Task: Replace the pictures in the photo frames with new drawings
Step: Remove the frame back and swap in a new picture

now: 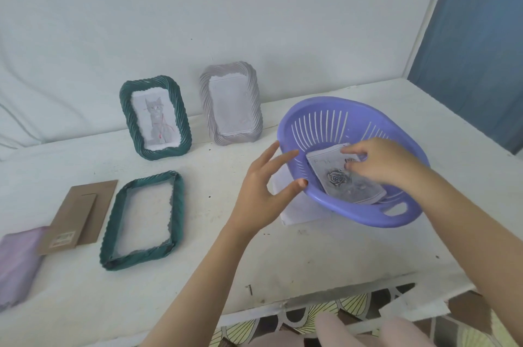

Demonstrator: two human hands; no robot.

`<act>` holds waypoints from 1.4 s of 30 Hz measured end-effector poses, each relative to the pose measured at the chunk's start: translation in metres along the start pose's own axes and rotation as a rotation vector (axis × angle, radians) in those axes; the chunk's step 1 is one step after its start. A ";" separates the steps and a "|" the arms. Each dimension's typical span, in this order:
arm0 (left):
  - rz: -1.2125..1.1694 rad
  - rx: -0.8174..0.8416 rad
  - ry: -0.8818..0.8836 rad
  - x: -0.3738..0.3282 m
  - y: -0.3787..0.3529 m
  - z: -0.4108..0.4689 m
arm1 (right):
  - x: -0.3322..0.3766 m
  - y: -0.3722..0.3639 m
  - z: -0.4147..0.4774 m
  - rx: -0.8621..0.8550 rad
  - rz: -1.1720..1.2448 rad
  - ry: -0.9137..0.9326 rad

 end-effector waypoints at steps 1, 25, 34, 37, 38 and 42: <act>0.015 0.010 0.014 0.000 -0.001 0.000 | -0.004 -0.007 0.003 0.064 -0.096 -0.030; 0.007 0.040 0.082 -0.002 -0.002 -0.001 | -0.004 0.016 -0.001 -0.226 0.027 0.066; 0.043 0.026 0.076 -0.010 0.003 0.005 | -0.010 0.047 -0.019 -0.333 0.410 0.125; 0.010 -0.052 -0.037 -0.036 0.006 0.012 | -0.002 0.053 -0.029 -0.353 0.565 0.188; -0.027 -0.063 -0.042 -0.043 0.007 0.014 | 0.003 0.054 -0.033 -0.362 0.590 0.217; -0.281 -0.011 0.141 -0.052 -0.001 0.023 | 0.028 0.048 -0.052 -0.429 0.561 0.351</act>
Point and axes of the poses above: each hand's wrist, its own z-axis towards the middle knuckle, its own y-axis out of the back of the hand, x = y × z, the point moved 10 cm from there along z, towards the middle knuckle, and after that the axes turned 3 degrees about -z, right-handed, at the moved point
